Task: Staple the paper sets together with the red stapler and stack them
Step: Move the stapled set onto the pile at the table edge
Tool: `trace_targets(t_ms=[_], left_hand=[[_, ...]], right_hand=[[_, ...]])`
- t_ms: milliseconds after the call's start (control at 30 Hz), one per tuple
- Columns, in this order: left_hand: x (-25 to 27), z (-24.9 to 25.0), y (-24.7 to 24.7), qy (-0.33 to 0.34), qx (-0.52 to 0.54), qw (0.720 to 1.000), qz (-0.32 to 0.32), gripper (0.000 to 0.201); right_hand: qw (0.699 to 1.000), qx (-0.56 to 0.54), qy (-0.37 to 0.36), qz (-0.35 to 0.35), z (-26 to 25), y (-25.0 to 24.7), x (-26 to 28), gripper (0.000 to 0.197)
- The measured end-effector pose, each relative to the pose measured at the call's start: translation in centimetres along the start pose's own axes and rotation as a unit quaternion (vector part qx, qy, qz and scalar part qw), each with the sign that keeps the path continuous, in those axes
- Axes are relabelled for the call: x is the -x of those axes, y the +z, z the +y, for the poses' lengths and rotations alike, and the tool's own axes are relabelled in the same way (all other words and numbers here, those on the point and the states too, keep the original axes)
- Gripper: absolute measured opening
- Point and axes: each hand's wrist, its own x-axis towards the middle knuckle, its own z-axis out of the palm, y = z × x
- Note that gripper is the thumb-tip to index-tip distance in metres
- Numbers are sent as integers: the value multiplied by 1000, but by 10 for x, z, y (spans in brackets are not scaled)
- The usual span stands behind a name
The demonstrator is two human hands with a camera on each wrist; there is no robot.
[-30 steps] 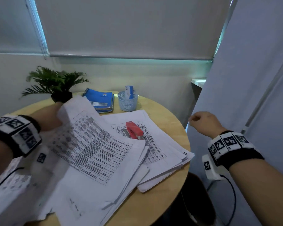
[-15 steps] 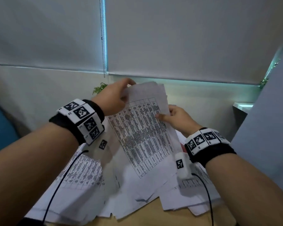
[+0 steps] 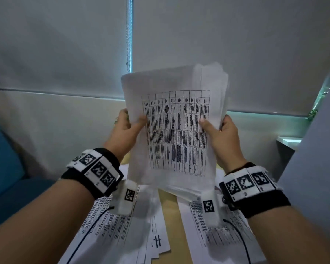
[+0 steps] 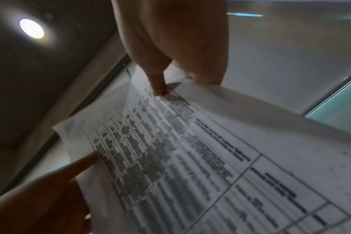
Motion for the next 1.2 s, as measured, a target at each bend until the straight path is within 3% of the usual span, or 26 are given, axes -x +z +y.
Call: trace_targets(t_ms=[100, 200, 300, 367, 467, 533, 567, 667, 733, 800, 833, 933, 967, 1000, 1067, 1100, 1133, 1200], left_hand=[[5, -12, 4, -2, -34, 999, 28, 58], [12, -33, 6, -54, -71, 996, 28, 52], [7, -29, 9, 10, -105, 992, 72, 35], [2, -27, 10, 33, -98, 991, 82, 41], [7, -33, 14, -37, -102, 994, 33, 50], [10, -35, 15, -50, -170, 984, 16, 38], [8, -31, 15, -20, -214, 976, 31, 29], [-6, -9, 13, 94, -292, 949, 77, 17], [-14, 6, 12, 145, -325, 932, 64, 18], [-17, 16, 12, 173, -368, 913, 19, 17], [-17, 19, 13, 182, -374, 909, -6, 17], [-11, 14, 16, 157, -354, 920, -52, 16], [-9, 8, 14, 142, -370, 917, -42, 18], [-8, 0, 11, 127, -423, 897, -14, 22], [-4, -19, -1, 71, -548, 831, 66, 39], [-1, -28, -8, 37, -561, 821, 103, 52], [3, -36, -16, 10, -543, 829, 135, 68], [10, -50, -29, -18, -455, 873, 178, 95]], right_hand=[[999, 31, 25, 3, 13, 5, 13, 49], [994, 81, 70, -34, 35, 11, 32, 46], [994, 91, 51, -13, 43, 12, 30, 37], [995, 97, 35, 1, 45, 12, 25, 43], [988, 133, 73, -29, 52, 11, 28, 46], [977, 164, 116, -68, 58, 11, 28, 63], [979, 159, 109, -70, 58, 10, 24, 75], [979, 203, -32, 16, 41, 6, 8, 107], [945, 281, -159, 60, 18, 3, -2, 109], [911, 362, -195, 23, -3, 6, -6, 99], [904, 385, -186, -22, -3, 7, -9, 85], [936, 321, -115, -89, 11, 12, -11, 16], [953, 281, -79, -80, 18, 12, -8, 15], [963, 256, -56, -62, 24, 9, -5, 19], [976, 213, -24, -19, 38, 0, 1, 18], [983, 185, -3, -7, 43, -6, 5, 13], [987, 158, 20, 0, 48, -11, 7, 12], [992, 120, 49, -1, 55, -19, 12, 16]])
